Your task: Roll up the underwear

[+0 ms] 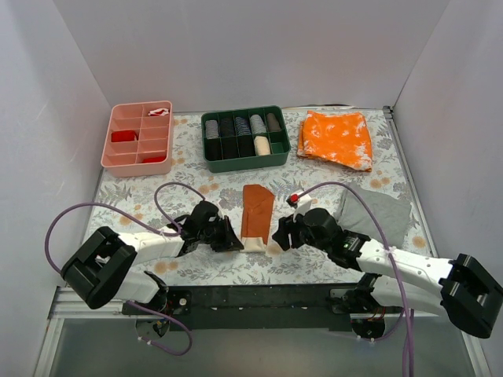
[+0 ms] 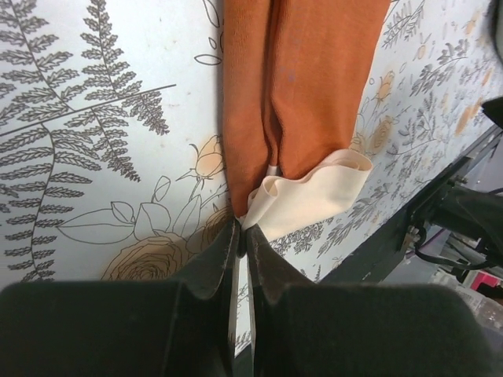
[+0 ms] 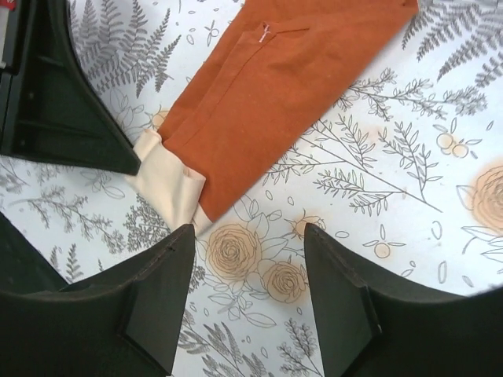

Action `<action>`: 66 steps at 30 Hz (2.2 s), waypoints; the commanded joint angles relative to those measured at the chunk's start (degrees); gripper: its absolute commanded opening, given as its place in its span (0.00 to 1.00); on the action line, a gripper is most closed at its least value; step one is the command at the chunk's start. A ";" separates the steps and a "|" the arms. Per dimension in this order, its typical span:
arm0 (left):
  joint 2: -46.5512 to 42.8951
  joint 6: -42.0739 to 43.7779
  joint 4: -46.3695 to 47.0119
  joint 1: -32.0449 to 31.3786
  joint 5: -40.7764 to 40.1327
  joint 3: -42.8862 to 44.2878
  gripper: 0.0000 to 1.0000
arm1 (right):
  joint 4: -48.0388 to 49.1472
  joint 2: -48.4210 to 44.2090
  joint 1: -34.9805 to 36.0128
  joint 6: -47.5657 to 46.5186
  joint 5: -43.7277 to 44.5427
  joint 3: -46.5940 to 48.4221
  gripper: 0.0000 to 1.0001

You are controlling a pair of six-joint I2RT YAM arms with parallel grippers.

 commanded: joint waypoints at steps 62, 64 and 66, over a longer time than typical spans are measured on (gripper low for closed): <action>5.43 14.60 -29.84 0.44 2.37 14.83 0.00 | -7.12 27.90 31.38 -35.14 20.22 19.22 0.51; 5.52 14.60 -29.84 0.44 2.37 14.83 0.00 | -7.38 28.33 31.38 -34.61 19.78 19.31 0.51; 5.69 14.69 -29.75 0.44 2.37 14.92 0.00 | -7.39 28.51 31.30 -34.26 19.78 19.40 0.51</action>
